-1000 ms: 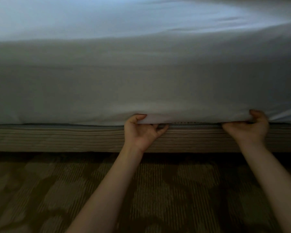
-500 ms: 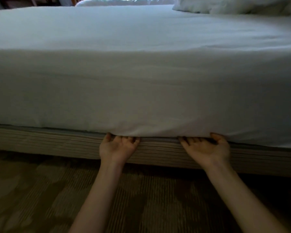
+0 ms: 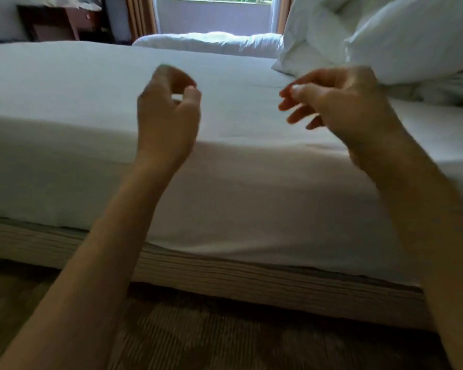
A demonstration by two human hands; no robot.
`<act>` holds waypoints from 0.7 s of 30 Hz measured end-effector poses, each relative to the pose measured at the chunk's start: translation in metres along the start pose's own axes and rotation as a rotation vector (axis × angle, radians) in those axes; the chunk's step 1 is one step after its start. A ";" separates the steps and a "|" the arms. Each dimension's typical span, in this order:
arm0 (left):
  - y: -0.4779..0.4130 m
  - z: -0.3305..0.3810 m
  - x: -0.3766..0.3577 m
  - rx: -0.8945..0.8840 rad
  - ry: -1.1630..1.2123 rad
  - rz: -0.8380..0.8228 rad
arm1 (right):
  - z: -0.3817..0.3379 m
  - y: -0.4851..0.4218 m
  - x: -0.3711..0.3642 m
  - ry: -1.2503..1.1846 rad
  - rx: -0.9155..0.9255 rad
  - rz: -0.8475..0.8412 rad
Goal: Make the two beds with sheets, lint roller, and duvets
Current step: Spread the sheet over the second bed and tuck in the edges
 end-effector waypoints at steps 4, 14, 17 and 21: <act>-0.050 -0.007 -0.067 -0.211 -0.491 -0.516 | 0.044 -0.071 -0.001 0.588 -0.058 0.121; -0.031 -0.021 -0.072 -0.520 -0.727 -0.653 | 0.085 -0.044 -0.006 0.740 -0.044 0.051; -0.021 -0.020 -0.068 -0.558 -0.689 -0.669 | 0.087 -0.035 -0.008 0.748 0.004 0.047; -0.013 -0.026 -0.070 -0.549 -0.653 -0.623 | 0.094 -0.029 -0.012 0.755 0.047 0.104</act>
Point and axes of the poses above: each hand's wrist, its own y-axis away from the middle knuckle, its own x-axis out of the back of the hand, z = x × y, the point moved 2 cm from there along -y, towards the middle knuckle, and after that the axes turned 1 degree about y, right-handed, at the moved point
